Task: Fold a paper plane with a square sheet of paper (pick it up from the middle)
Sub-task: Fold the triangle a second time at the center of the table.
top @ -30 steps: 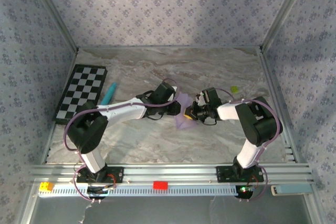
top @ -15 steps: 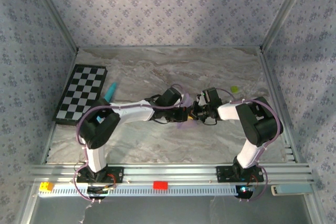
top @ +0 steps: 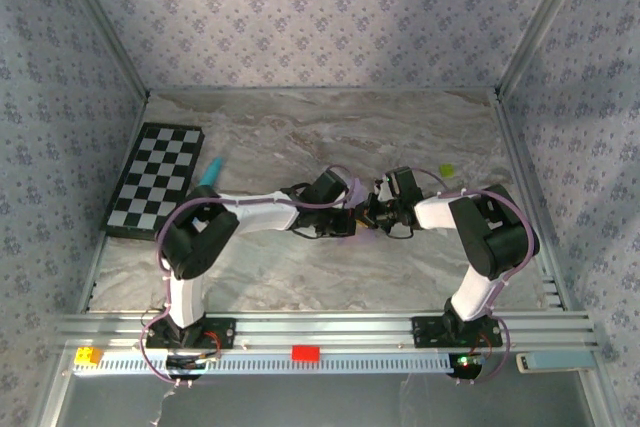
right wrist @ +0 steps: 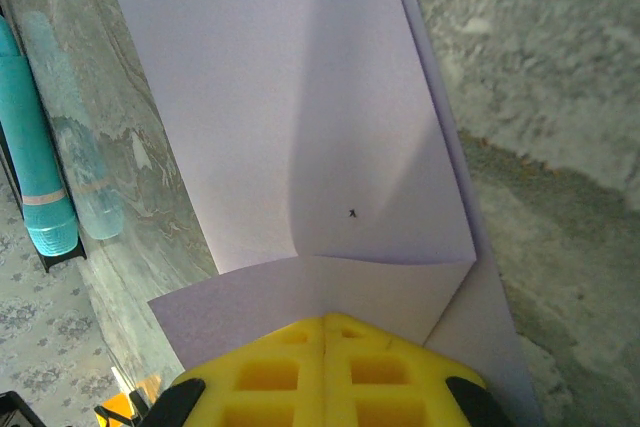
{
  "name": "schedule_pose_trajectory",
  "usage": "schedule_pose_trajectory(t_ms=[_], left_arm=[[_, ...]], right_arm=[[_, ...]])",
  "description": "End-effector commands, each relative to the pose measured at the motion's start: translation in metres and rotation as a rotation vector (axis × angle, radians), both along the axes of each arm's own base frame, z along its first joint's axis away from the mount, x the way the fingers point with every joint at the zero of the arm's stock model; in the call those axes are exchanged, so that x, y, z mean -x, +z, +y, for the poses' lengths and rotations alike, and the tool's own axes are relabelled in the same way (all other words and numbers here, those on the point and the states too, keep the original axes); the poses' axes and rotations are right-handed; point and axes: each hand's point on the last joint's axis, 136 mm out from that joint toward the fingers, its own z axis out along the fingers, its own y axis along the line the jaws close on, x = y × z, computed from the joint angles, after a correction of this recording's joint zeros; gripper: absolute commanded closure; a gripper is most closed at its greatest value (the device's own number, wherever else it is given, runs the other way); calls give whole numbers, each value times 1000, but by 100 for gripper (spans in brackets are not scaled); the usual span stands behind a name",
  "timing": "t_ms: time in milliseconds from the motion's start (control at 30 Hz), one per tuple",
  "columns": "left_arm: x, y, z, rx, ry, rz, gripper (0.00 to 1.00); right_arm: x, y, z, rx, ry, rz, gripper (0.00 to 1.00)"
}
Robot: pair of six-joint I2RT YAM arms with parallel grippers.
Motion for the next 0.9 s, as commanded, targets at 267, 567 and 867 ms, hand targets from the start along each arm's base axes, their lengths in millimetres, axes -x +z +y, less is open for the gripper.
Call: schedule_pose_trajectory(t_ms=[267,567,867], left_arm=[[10,-22,13,-66,12,50,99],[21,-28,21,-76,17,69,98],[29,-24,31,-79,19,80,97]], right_arm=[[19,-32,-21,106,-40,104,97],[20,-34,-23,113,-43,111,97],[21,-36,-27,117,-45,113,98]])
